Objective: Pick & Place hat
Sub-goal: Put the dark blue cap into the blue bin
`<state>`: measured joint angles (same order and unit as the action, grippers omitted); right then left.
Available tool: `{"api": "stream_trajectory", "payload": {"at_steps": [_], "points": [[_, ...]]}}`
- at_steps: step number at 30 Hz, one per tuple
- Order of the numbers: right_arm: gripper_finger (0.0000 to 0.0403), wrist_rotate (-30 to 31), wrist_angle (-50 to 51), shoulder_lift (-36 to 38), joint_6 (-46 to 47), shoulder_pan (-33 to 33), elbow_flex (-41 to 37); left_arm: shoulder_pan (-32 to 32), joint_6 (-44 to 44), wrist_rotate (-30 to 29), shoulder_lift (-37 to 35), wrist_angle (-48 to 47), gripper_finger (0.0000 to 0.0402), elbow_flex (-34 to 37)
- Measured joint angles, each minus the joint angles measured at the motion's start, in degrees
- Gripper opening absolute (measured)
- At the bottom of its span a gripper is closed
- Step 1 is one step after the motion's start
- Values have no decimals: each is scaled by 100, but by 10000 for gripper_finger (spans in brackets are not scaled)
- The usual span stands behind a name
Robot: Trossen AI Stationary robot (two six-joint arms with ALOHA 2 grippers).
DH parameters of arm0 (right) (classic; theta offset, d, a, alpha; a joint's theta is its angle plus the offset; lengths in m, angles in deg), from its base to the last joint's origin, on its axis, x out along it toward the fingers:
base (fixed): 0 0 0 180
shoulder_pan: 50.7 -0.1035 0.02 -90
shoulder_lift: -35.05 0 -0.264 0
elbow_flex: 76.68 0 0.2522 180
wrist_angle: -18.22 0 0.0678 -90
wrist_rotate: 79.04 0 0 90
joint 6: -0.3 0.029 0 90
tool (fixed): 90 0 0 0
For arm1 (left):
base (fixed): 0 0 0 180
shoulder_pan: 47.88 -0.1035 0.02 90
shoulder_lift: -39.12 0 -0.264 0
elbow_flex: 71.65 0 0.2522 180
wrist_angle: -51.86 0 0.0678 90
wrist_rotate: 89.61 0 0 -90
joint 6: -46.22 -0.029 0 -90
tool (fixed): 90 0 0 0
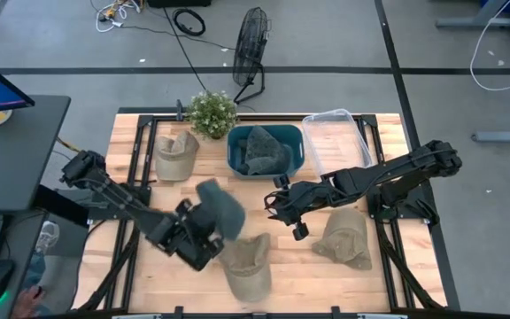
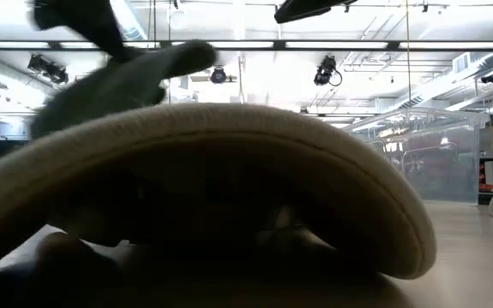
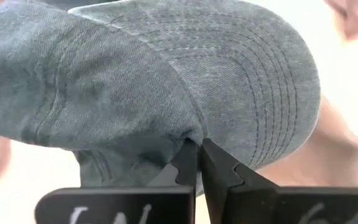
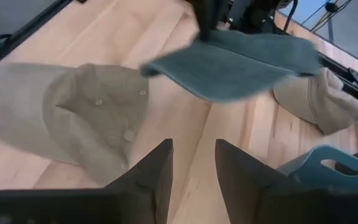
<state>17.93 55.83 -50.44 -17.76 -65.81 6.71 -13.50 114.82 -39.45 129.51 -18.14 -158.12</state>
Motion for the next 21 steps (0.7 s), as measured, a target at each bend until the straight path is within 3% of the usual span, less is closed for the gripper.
{"api": "stream_trajectory", "payload": {"at_steps": [7, 12, 21], "points": [[123, 1113, 506, 49, 151, 2, 0, -1067, -1539, -633, 0, 399, 9, -336], [123, 1205, 1515, 68, 872, 2, 0, -1968, -2779, -648, 0, 1338, 14, -568], [123, 1207, 2962, 68, 2448, 2, 0, -3445, -4001, 420, 55, 3272, 15, -565]]}}
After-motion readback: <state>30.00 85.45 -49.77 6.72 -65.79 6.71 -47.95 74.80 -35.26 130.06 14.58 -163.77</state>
